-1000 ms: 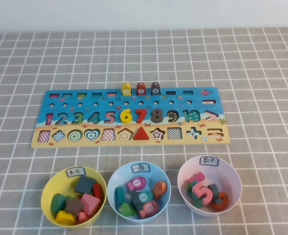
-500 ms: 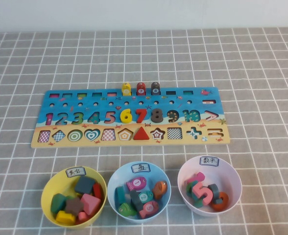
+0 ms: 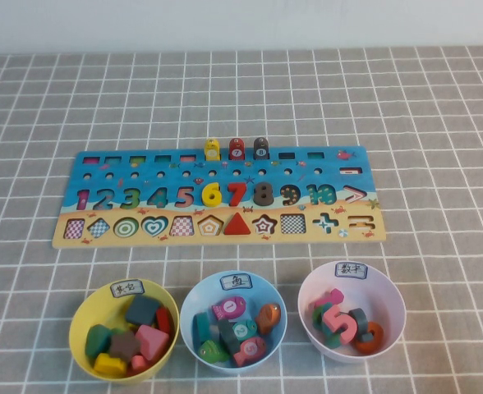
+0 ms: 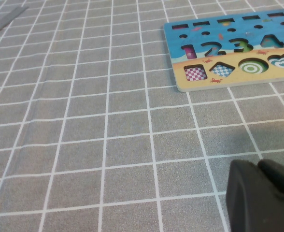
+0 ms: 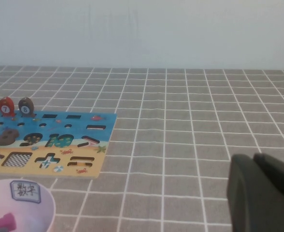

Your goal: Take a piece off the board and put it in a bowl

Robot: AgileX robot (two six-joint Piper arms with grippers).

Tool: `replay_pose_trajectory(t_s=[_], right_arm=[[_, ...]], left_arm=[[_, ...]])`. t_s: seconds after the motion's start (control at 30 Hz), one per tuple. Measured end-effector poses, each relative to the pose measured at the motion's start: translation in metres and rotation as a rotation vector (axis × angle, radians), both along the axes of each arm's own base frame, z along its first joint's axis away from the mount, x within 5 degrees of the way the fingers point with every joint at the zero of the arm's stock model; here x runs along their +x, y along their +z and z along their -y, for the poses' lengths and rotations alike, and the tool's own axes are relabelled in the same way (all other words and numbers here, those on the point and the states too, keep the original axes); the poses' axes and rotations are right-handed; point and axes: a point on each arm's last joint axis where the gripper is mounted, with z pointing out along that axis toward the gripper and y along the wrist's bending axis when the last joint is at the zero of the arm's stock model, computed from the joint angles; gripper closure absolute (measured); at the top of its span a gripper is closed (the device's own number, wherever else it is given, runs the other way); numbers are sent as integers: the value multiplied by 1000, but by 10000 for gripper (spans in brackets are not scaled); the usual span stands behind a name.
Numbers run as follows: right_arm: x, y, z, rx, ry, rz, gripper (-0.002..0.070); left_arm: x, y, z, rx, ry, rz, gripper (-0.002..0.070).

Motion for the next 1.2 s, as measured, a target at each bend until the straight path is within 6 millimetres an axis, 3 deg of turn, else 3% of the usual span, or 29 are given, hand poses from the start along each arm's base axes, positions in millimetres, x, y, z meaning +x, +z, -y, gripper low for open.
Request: replay_pose_trajectory(t_s=[0.3, 0.73, 1.2], right_arm=[[-1, -4, -4, -67, 48, -31, 694], [-2, -30, -4, -97, 63, -190, 694], [-2, -31, -4, -100, 60, -205, 694]], left_arm=[[0, 0, 0, 0, 0, 0, 675], [0, 0, 0, 0, 0, 0, 675], [0, 0, 0, 0, 0, 0, 675]])
